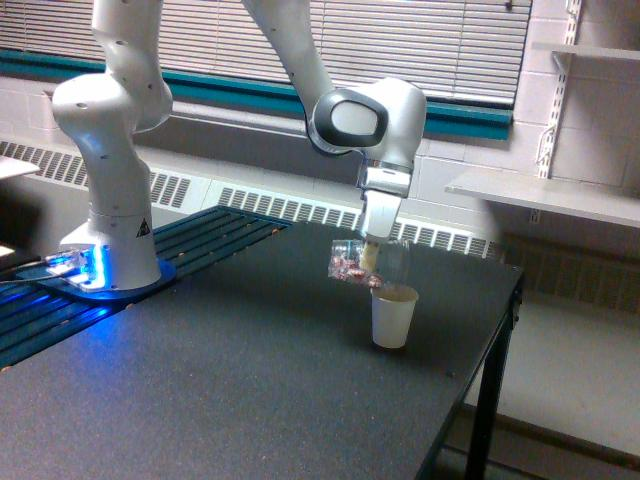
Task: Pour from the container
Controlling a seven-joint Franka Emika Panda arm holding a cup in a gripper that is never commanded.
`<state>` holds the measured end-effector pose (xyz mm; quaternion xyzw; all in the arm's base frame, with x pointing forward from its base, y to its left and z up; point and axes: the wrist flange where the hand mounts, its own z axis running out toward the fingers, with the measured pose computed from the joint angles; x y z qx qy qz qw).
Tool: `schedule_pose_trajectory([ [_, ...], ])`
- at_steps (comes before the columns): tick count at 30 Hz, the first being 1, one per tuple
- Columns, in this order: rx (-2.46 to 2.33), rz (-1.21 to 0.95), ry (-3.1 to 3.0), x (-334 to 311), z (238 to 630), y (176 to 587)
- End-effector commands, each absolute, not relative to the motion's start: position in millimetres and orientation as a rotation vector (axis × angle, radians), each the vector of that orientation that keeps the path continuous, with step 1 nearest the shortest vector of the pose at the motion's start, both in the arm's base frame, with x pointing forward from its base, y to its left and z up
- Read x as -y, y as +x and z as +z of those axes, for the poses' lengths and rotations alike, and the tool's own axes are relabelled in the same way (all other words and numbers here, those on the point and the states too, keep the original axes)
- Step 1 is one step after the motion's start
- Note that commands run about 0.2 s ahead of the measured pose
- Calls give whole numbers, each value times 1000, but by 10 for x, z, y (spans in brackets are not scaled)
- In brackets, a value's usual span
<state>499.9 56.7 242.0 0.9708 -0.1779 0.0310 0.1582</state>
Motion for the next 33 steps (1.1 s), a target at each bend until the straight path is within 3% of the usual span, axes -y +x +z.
schedule_pose_trajectory([
  [1,465,75,2753,-548,2400,5001],
  [33,326,47,2708,-684,2463,5168],
])
